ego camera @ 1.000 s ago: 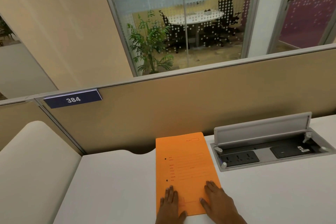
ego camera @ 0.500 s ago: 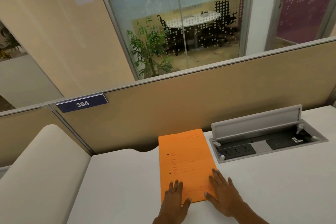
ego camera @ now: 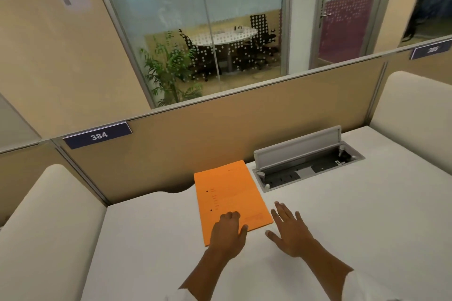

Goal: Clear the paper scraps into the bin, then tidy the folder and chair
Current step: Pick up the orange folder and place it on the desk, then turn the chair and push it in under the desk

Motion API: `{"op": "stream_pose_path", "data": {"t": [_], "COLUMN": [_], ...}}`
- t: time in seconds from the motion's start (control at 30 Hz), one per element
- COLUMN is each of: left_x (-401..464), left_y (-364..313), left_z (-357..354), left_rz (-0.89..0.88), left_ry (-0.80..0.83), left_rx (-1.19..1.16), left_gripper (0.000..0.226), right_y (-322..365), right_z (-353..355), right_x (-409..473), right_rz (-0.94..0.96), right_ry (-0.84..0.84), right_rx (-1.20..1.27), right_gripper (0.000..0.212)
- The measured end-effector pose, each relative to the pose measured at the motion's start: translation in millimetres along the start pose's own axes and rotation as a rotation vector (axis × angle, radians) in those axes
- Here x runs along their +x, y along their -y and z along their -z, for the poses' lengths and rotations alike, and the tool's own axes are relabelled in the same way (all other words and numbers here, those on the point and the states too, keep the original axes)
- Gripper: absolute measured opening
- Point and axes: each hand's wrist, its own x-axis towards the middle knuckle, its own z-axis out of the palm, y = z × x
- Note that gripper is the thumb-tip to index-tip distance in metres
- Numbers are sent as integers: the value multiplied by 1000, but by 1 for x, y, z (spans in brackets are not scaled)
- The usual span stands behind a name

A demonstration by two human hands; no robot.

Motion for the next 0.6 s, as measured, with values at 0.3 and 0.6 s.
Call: {"op": "stream_pose_path", "data": {"t": [0.3,0.6], "left_x": [-48,-77], "left_y": [-25,-96], "left_z": [2,-15], "left_rz": [-159,-336], "left_ry": [-7,30], "left_rx": [42,5], "left_gripper": [41,46], "right_y": [5,-34], "right_z": [13,17], "right_x": [-96,-196], "right_rz": [-131,-266], "right_ry": [-53,-102], "right_rx": [16,56], "right_gripper": [83,79]}}
